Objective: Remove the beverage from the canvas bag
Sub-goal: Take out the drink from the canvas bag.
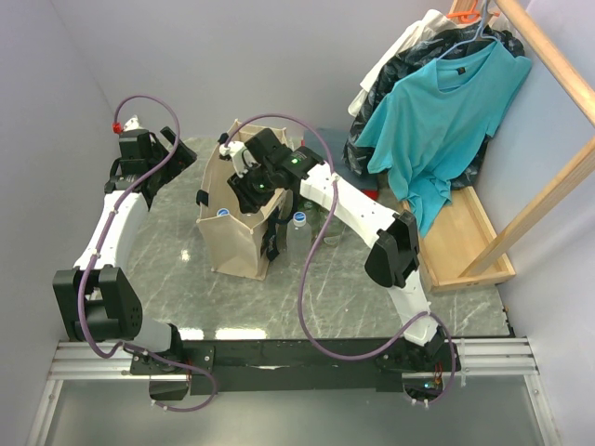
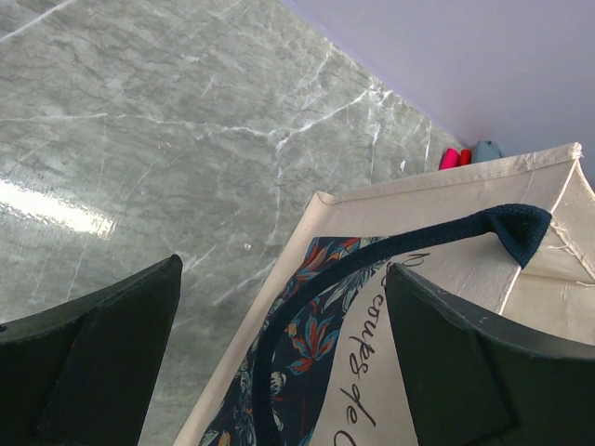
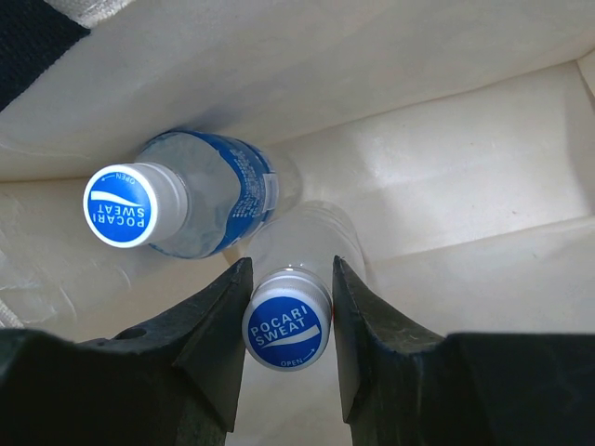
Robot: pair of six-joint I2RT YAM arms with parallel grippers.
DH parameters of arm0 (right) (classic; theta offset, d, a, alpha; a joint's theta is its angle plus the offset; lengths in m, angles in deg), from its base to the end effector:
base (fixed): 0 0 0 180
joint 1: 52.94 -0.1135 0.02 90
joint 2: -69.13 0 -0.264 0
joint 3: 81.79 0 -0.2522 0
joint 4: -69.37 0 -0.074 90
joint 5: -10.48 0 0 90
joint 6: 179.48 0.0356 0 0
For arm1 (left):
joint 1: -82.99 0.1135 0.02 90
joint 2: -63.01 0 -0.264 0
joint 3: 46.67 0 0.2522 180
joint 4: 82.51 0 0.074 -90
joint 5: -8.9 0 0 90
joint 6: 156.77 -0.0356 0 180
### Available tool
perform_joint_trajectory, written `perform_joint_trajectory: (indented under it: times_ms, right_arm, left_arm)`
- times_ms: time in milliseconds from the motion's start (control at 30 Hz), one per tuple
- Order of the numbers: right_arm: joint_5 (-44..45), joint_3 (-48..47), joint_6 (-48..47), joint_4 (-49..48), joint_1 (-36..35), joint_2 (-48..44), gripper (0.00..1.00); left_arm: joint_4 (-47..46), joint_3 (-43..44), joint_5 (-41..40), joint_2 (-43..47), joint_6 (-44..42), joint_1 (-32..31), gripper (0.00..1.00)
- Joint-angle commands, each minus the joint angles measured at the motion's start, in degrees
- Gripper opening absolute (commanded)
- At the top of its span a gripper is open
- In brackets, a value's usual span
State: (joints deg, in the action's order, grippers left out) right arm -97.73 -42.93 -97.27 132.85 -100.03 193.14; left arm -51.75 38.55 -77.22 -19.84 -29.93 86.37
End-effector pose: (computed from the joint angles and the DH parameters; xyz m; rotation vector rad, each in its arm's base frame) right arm 0.3208 0.3614 0.3286 -1.2622 2.0913 0.6962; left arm 0.3350 0.0174 0.3338 -0.6798 1.9796 -0.4271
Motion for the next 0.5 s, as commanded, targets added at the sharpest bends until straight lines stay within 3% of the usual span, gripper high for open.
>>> perform_joint_trajectory:
  times_ms: [0, 233, 467]
  right_arm:
    - [-1.0, -0.6, 1.5, 0.5, -0.6, -2.6, 0.07]
    - [-0.2, -1.1, 1.9, 0.1, -0.7, -3.1, 0.0]
    - [0.7, 0.0, 2.4, -1.0, -0.7, -4.8, 0.0]
  left_arm:
    - [-1.8, -0.3, 1.0, 1.5, 0.0, 0.2, 0.96]
    - [-2.0, -0.4, 1.0, 1.6, 0.1, 0.2, 0.96]
    - [-2.0, -0.4, 1.0, 1.7, 0.1, 0.2, 0.96]
